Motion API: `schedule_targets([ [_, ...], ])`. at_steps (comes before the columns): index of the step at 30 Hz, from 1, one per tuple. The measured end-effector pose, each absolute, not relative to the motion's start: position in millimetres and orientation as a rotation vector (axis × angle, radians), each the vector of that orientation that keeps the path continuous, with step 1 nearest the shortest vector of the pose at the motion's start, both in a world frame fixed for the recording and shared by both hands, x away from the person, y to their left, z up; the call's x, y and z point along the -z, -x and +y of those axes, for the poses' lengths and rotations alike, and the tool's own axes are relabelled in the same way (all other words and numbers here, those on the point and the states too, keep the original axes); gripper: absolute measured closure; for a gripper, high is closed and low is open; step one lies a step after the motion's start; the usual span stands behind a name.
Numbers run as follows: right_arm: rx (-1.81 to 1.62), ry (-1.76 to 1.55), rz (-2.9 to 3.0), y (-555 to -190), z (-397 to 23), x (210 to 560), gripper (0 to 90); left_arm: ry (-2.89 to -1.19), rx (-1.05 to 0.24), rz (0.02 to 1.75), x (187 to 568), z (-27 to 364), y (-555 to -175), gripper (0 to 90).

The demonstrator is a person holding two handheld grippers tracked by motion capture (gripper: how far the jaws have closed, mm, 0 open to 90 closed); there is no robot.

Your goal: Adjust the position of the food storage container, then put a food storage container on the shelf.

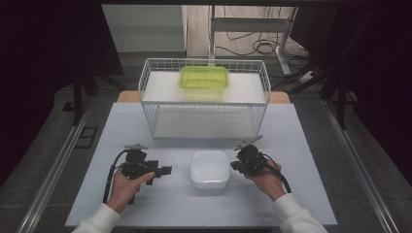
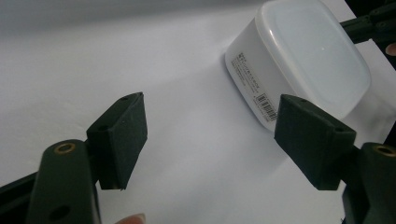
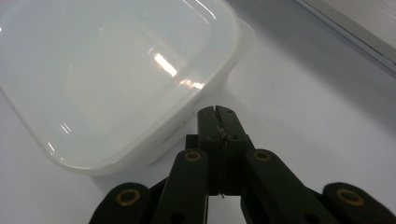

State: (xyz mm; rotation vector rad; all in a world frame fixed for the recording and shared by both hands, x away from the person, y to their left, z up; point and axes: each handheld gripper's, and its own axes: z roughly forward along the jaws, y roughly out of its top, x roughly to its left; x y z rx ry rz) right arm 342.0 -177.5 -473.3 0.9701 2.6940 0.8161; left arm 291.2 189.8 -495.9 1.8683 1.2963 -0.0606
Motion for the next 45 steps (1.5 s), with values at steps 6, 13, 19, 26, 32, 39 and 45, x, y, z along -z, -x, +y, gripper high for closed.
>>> schedule_targets([
  [6,-0.879,-1.014,2.639,-341,-190,465,86.2,-1.848,0.049,1.287,493,189,-289,24.8],
  [13,-1.126,-1.195,2.512,-334,-212,453,32.7,-1.841,-0.001,1.255,483,183,-284,27.2],
  [19,-1.265,-1.29,2.531,-333,-220,455,26.7,-1.845,-0.016,1.235,478,179,-284,28.1],
  [26,-1.323,-1.36,2.514,-336,-222,457,23.5,-1.84,0.0,1.25,476,177,-284,27.6],
  [32,-1.335,-1.364,2.493,-335,-221,457,22.3,-1.83,0.009,1.258,472,174,-284,24.9],
  [39,-1.295,-1.388,2.454,-335,-219,458,24.6,-1.826,0.043,1.259,470,167,-288,23.4],
  [45,-1.294,-1.409,2.448,-336,-218,456,24.6,-1.792,0.087,1.268,467,164,-292,23.6],
])
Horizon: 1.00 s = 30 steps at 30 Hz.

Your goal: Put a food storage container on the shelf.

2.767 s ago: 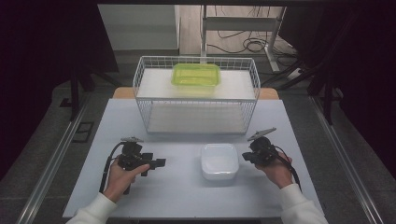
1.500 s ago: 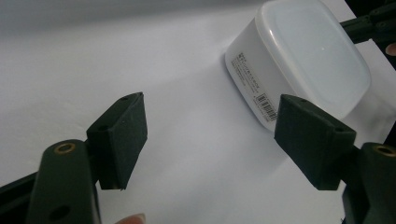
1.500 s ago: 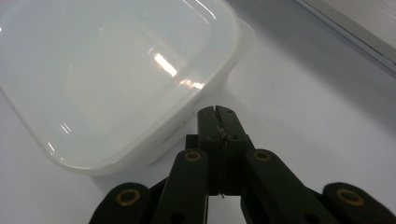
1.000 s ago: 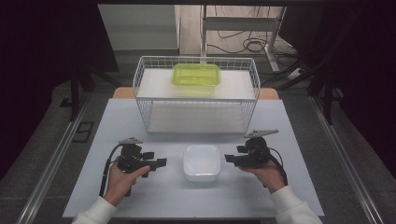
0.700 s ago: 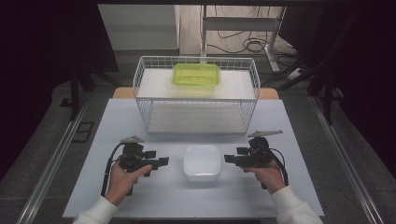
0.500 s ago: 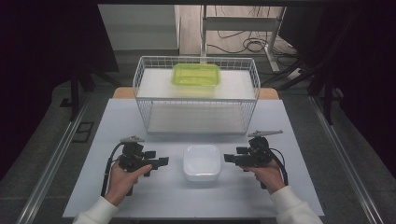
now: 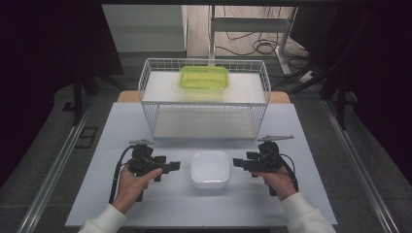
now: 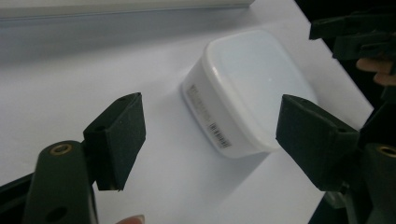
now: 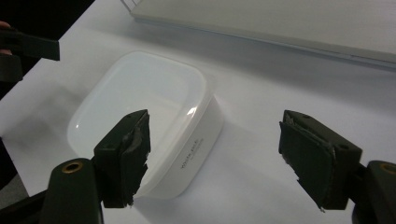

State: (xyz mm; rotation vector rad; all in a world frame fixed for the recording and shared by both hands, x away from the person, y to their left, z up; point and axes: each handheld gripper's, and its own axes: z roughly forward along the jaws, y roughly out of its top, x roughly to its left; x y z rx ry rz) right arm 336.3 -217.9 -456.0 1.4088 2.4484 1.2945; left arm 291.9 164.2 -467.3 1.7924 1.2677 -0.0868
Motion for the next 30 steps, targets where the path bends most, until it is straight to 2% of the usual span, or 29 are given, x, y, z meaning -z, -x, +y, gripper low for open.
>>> schedule_targets([
  [13,-1.393,-1.476,2.45,-341,-216,455,34.8,-1.706,0.219,1.313,473,153,-312,29.8],
  [30,-1.406,-1.605,2.541,-346,-205,477,45.8,-1.688,0.353,1.319,496,144,-322,39.7],
])
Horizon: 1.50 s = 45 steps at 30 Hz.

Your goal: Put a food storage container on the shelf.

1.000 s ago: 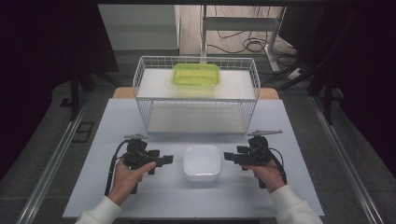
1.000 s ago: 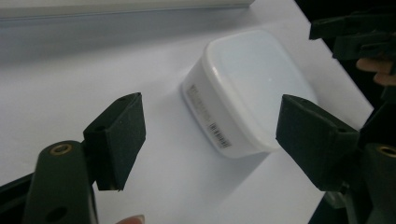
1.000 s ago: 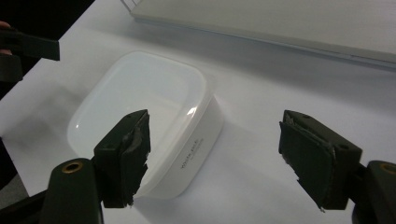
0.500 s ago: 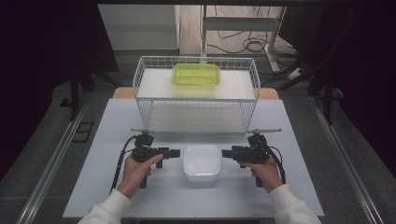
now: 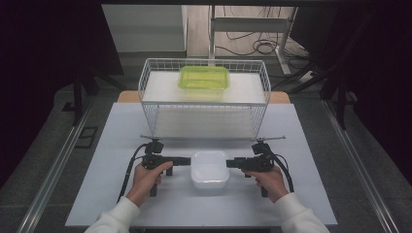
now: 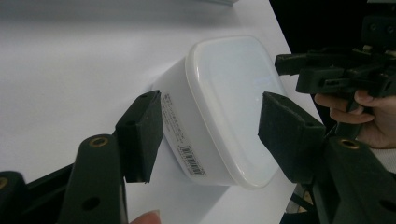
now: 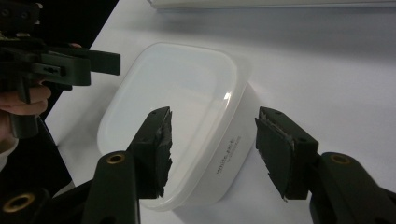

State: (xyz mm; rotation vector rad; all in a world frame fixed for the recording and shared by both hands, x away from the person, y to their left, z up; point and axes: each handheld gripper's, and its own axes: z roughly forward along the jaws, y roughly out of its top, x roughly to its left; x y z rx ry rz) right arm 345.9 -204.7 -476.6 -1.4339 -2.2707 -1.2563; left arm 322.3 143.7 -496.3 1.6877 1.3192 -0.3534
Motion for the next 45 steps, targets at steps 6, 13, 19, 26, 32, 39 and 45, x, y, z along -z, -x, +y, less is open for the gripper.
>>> schedule_targets([
  [6,1.234,1.448,-2.235,-347,-205,483,50.0,-1.684,0.395,1.325,503,140,-325,42.0],
  [13,1.216,1.442,-2.18,-348,-205,488,55.8,-1.653,0.468,1.327,510,139,-325,48.3],
  [19,1.214,1.419,-2.155,-347,-203,491,63.4,-1.644,0.521,1.308,512,136,-324,62.2],
  [26,1.221,1.452,-2.052,-343,-209,492,69.5,-1.626,0.522,1.335,510,135,-319,71.3],
  [32,1.242,1.452,-2.044,-340,-210,489,73.1,-1.622,0.483,1.322,506,136,-314,74.4],
  [39,1.302,1.432,-2.091,-335,-210,483,78.0,-1.623,0.422,1.301,500,135,-310,79.3],
  [45,1.331,1.409,-2.129,-334,-211,480,78.0,-1.649,0.383,1.264,494,135,-307,79.3],
])
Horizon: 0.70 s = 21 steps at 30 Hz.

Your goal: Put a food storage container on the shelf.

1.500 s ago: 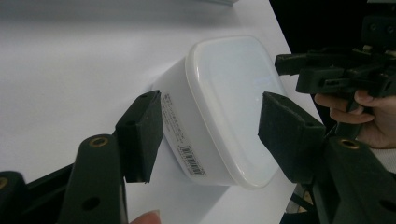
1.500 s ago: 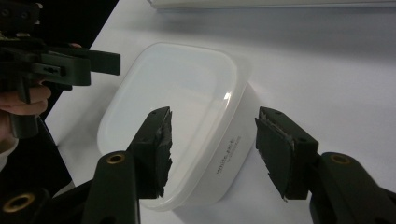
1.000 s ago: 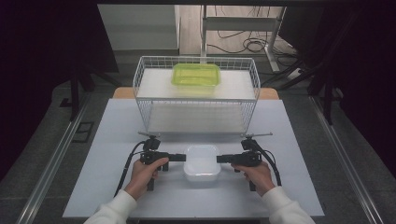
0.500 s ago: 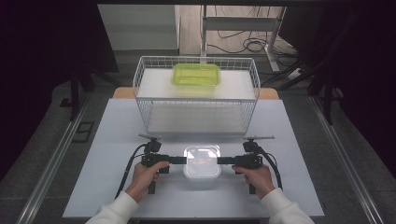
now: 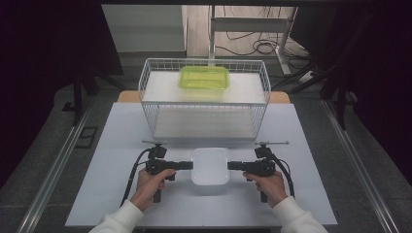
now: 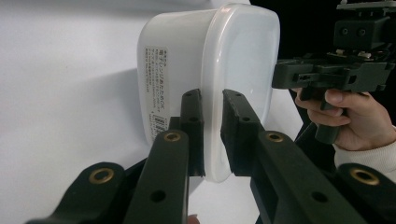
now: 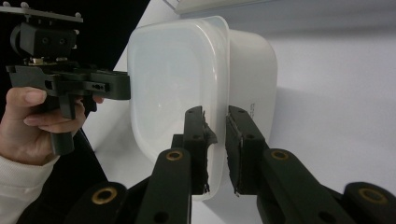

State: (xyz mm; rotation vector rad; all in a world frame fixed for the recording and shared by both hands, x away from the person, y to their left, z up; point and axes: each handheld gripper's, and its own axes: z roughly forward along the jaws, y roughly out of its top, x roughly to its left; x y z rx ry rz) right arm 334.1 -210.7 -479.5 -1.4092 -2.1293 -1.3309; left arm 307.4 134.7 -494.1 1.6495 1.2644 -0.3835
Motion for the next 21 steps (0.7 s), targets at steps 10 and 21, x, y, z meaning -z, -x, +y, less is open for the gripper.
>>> schedule_targets([
  [10,1.42,1.341,-2.214,-329,-210,464,77.8,-1.652,0.309,1.222,479,134,-300,79.4],
  [21,1.515,1.263,-2.292,-324,-206,445,77.7,-1.652,0.223,1.175,460,137,-293,79.2],
])
